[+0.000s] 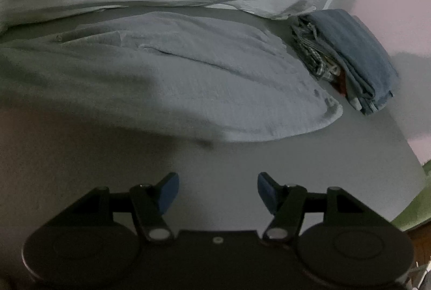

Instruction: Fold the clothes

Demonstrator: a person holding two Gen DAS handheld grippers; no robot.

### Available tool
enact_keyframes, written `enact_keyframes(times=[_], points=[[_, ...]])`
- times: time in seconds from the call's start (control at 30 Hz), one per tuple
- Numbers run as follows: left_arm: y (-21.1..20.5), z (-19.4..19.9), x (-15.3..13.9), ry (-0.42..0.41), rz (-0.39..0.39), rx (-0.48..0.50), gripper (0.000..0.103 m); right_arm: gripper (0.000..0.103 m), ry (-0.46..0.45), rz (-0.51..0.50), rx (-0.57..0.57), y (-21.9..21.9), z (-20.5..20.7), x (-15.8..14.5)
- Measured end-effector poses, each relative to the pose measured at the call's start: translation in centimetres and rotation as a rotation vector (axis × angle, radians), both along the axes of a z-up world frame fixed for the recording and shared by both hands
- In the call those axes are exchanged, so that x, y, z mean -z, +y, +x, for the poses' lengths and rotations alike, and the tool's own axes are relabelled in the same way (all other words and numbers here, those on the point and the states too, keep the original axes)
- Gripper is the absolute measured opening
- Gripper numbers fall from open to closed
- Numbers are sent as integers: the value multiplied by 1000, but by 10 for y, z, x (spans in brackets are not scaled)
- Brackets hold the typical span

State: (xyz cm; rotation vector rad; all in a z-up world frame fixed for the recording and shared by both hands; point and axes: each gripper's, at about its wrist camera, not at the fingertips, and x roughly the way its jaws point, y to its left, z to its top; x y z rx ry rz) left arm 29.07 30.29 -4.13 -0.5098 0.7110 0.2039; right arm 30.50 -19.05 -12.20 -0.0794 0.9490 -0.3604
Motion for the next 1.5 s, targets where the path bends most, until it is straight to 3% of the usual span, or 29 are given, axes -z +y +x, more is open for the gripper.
enact_keyframes(times=[0.13, 0.23, 0.33, 0.4, 0.5, 0.63, 0.87, 1.0, 1.07, 1.13, 1.17, 1.23, 1.27, 1.37, 1.5], points=[[-6, -33, 71, 323, 97, -42, 8, 66, 31, 21, -9, -10, 5, 6], [-11, -43, 111, 449, 136, -50, 15, 66, 55, 35, -19, -15, 9, 9], [-23, -46, 112, 419, 240, -20, 42, 67, 75, 44, -47, -16, 11, 11], [-26, -47, 106, 344, 296, -4, 70, 68, 87, 38, -76, -14, 11, 14], [-23, -30, 101, 250, 401, 33, 73, 68, 105, 37, -109, -9, 11, 18], [2, 16, 113, 229, 512, 62, 73, 68, 108, 29, -145, -3, 10, 19], [48, 90, 141, 230, 352, 257, 73, 68, 121, -54, -201, 13, -20, 16], [62, 113, 169, 344, 249, 329, 73, 68, 141, -72, -180, 16, -40, 16], [60, 113, 172, 336, 255, 352, 74, 68, 140, -78, -169, 14, -47, 16], [57, 113, 173, 326, 286, 344, 66, 68, 143, -80, -145, 13, -52, 15], [55, 110, 173, 319, 299, 328, 52, 68, 145, -81, -136, 12, -54, 14], [55, 102, 168, 315, 260, 276, 12, 68, 147, -77, -129, 12, -56, 15], [55, 98, 165, 320, 237, 244, 2, 68, 148, -75, -127, 12, -57, 15], [54, 75, 145, 300, 224, 126, 2, 68, 133, -76, -139, 15, -55, 14], [71, 21, 84, 168, 136, -65, 2, 68, 109, -74, -170, 14, -48, 14]])
